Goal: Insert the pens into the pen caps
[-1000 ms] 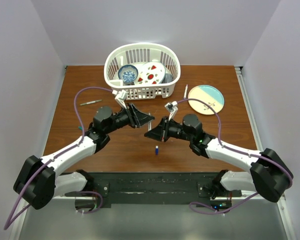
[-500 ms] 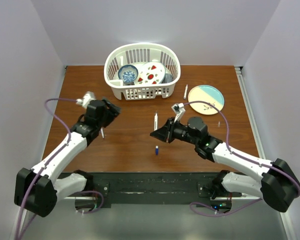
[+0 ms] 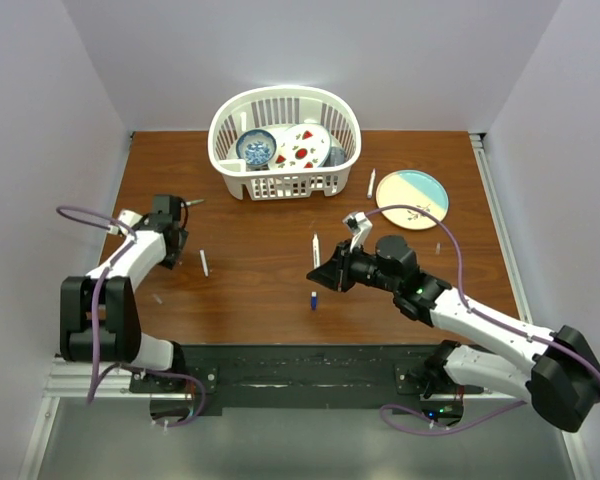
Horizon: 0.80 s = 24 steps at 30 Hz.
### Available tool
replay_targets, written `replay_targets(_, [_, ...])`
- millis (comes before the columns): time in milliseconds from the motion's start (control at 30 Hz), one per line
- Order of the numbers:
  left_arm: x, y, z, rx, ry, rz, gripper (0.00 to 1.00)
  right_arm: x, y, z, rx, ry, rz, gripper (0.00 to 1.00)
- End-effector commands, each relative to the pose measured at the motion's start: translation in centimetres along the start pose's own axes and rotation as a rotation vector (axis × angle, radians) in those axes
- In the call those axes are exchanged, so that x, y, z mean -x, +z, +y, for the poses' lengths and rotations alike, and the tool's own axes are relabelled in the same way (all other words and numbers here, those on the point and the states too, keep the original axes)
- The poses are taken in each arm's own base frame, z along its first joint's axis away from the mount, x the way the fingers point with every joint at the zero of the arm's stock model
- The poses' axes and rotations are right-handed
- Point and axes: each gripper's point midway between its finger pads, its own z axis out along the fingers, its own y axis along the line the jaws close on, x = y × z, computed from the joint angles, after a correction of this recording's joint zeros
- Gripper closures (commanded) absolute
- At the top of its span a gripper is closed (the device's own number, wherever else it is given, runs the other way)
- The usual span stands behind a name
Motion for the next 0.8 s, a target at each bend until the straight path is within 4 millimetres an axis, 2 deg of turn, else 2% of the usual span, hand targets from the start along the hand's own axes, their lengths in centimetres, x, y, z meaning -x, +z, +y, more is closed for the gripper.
replay_targets(0, [4.4, 0.9, -0.5, 0.080, -0.055, -0.109, 0.44, 2.2, -0.4, 0.9, 0.002, -0.056, -0.057, 1.00])
replay_targets(67, [4.9, 1.5, -0.4, 0.099, -0.046, -0.114, 0.45, 2.3, -0.6, 0.9, 0.000, -0.061, -0.062, 1.00])
replay_targets(167, [5.2, 2.4, -1.4, 0.088, -0.019, -0.116, 0.48, 2.4, -0.8, 1.1, 0.003, -0.069, -0.069, 1.00])
replay_targets(333, [4.6, 3.4, 0.1, 0.232, 0.004, -0.090, 0.51, 2.6, -1.2, 1.0, -0.013, -0.072, -0.078, 1.00])
replay_targets(567, [3.9, 4.3, 1.4, 0.278, 0.011, -0.079, 0.53, 2.7, -1.9, 1.0, -0.022, -0.067, -0.093, 1.00])
replay_targets(767, [2.5, 5.3, 1.5, 0.274, 0.024, -0.026, 0.56, 2.8, -2.3, 1.0, -0.033, -0.068, -0.102, 1.00])
